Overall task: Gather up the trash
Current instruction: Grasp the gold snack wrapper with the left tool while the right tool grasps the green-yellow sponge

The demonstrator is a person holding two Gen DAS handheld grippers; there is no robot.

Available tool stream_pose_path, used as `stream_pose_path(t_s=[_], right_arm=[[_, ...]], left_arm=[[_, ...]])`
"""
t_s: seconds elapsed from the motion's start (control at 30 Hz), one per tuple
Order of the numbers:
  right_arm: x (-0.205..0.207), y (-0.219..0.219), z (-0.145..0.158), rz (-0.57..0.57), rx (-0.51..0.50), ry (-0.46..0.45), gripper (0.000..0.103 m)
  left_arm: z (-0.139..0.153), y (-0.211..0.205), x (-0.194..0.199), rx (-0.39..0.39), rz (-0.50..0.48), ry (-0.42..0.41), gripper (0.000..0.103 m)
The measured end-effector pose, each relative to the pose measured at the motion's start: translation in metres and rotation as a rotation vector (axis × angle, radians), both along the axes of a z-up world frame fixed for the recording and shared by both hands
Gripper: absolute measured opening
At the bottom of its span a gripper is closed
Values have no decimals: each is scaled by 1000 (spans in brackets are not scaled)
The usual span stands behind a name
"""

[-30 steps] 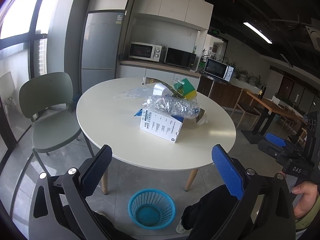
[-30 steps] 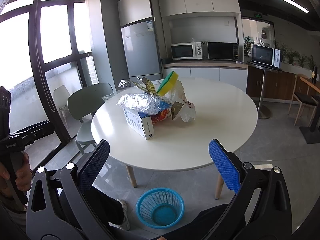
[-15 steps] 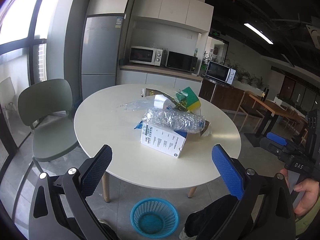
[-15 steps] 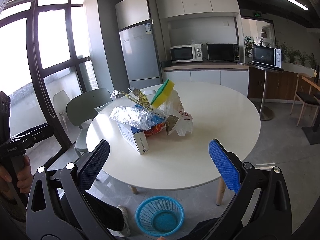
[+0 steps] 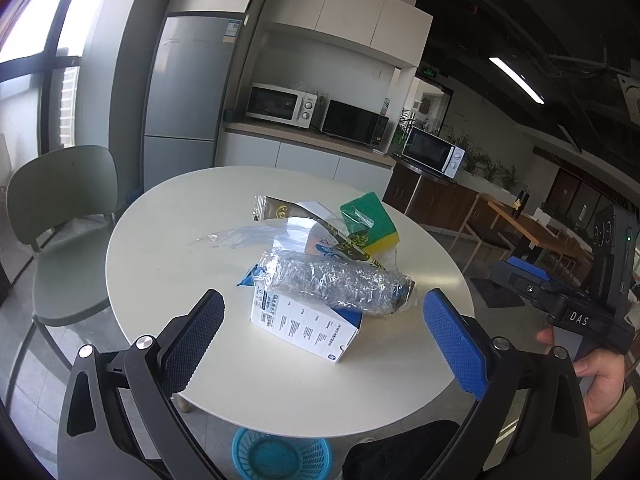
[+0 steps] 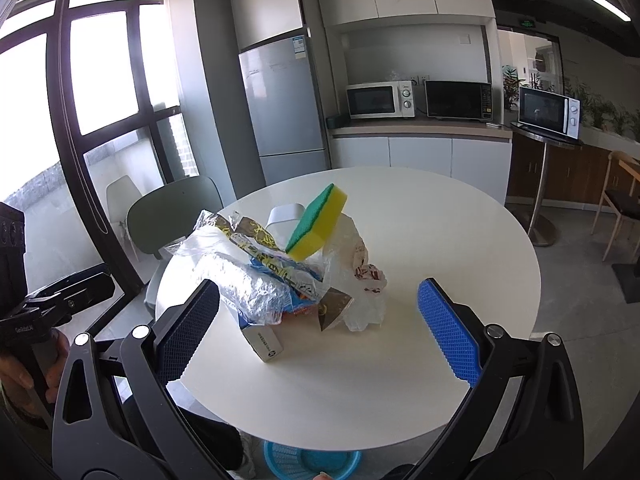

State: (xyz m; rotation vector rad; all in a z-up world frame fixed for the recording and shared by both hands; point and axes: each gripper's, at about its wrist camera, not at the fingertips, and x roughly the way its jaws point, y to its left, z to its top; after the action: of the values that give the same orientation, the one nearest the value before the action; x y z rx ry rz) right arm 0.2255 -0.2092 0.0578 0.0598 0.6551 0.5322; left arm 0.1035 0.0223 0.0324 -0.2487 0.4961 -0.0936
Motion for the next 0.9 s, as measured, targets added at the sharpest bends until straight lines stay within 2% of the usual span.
stream_pose_path(t_s=[0.27, 0.43, 0.57, 0.7, 0.9], right_arm=[[59, 14, 5, 2, 4, 24, 95], [100, 21, -4, -2, 1, 61, 95], [128, 31, -12, 6, -28, 91, 94], [153, 43, -20, 38, -13, 154, 94], [175, 64, -26, 74, -34, 203, 90]], left_arm=[[3, -9, 34, -5, -36, 6, 97], [-1, -12, 56, -9, -25, 30, 94], [-3, -12, 72, -19, -6, 48, 90], [-4, -13, 85, -26, 3, 64, 84], [-9, -17, 98, -22, -6, 82, 76]])
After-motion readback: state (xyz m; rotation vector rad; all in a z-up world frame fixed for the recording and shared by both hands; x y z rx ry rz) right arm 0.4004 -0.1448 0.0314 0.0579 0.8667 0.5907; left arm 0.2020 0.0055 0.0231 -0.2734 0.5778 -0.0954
